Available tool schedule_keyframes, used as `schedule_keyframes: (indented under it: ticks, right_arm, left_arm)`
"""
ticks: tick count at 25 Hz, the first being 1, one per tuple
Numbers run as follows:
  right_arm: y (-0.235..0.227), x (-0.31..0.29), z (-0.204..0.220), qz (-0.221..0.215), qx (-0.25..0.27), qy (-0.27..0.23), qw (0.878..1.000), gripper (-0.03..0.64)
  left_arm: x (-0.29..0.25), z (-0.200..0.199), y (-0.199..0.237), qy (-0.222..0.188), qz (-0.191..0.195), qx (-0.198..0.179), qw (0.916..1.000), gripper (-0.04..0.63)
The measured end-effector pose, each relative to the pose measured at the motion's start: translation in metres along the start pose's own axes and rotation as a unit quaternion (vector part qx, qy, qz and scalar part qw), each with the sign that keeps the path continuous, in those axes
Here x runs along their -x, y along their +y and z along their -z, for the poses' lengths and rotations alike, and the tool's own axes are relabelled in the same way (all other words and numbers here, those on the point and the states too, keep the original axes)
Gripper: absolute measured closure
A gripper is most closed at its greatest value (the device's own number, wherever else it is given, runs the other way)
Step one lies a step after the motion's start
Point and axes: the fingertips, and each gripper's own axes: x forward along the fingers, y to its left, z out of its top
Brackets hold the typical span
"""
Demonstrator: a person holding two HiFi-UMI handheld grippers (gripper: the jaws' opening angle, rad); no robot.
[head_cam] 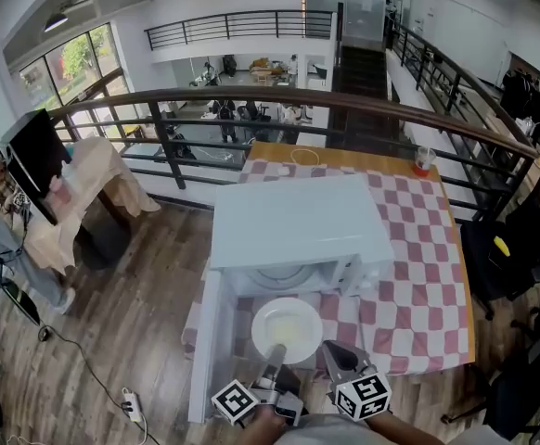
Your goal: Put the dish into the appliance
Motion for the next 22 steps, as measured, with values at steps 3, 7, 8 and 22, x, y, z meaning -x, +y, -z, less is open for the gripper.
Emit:
schedule_keyframes:
  ticks: [3,7,8,22]
  right_arm:
    - [0.0,-0.01,-0.002,0.005,0.004,-0.001,1.0,0.618]
    - [-0.002,-0.022,-0.002,0.016,0.001,-0.002,1.0,0.618]
    - [-0.002,-0.024,-0.003,0.018,0.0,-0.003,1.0,0.618]
    - [-0.006,-0.029,-0.006,0.039,-0.005,-0.007,0.999,0.618]
  left_arm:
    - [-0.007,-0.008,0.001,0.006,0.006,0.004,1.0,0.566]
    - [-0.017,-0.015,0.003,0.016,0.008,0.007,0.9998,0.566]
    - [-0.019,-0.016,0.004,0.018,0.007,0.009,0.9998,0.566]
    - [-0.042,-0.029,0.013,0.01,0.008,0.014,0.9998,0.566]
